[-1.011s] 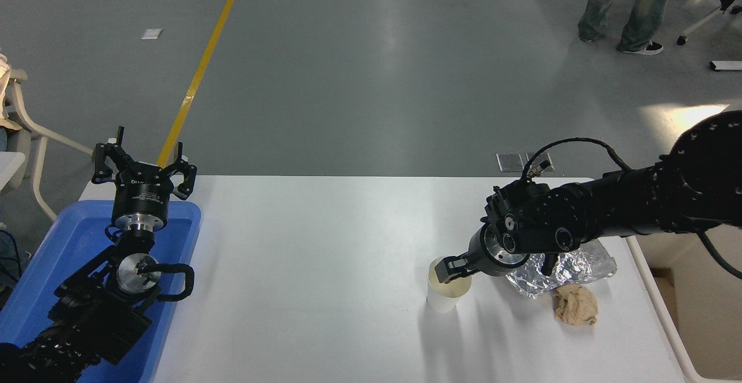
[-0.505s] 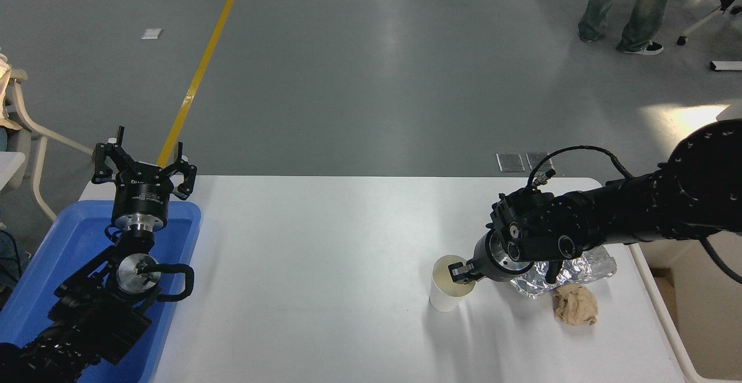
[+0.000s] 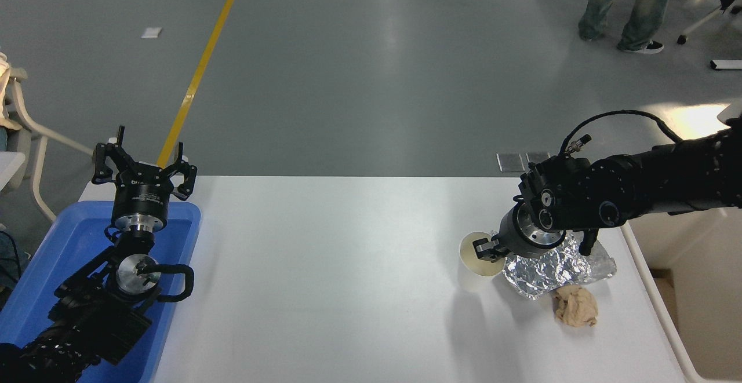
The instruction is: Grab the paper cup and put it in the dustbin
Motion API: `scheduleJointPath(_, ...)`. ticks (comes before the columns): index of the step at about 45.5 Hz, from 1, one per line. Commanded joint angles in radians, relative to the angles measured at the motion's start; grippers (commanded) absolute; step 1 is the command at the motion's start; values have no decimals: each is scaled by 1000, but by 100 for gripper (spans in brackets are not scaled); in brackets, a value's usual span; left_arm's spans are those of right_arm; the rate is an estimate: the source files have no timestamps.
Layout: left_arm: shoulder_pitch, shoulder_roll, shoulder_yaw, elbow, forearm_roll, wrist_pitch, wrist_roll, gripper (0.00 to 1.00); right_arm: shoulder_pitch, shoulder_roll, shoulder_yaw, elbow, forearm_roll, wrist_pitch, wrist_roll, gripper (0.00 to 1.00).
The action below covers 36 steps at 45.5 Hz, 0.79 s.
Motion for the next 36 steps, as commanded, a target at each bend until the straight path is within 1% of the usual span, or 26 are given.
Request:
scheduleJointPath(1, 0, 1, 0, 0, -1, 0, 0, 99, 383, -120, -35, 128, 64, 259, 7, 0)
scheduleJointPath(10, 0, 1, 0, 0, -1, 0, 0, 99, 535, -126, -45, 131, 70, 388, 7, 0)
scheduleJointPath(25, 0, -1, -1, 0, -1, 0, -2, 99, 576, -132, -54, 155, 56, 388, 4, 0)
scheduleJointPath(30, 0, -1, -1, 0, -1, 0, -2, 99, 581, -221, -133, 143, 20, 388, 7, 0)
scheduleJointPath(36, 0, -1, -1, 0, -1, 0, -2, 99, 581, -346, -256, 108, -100, 385, 18, 0)
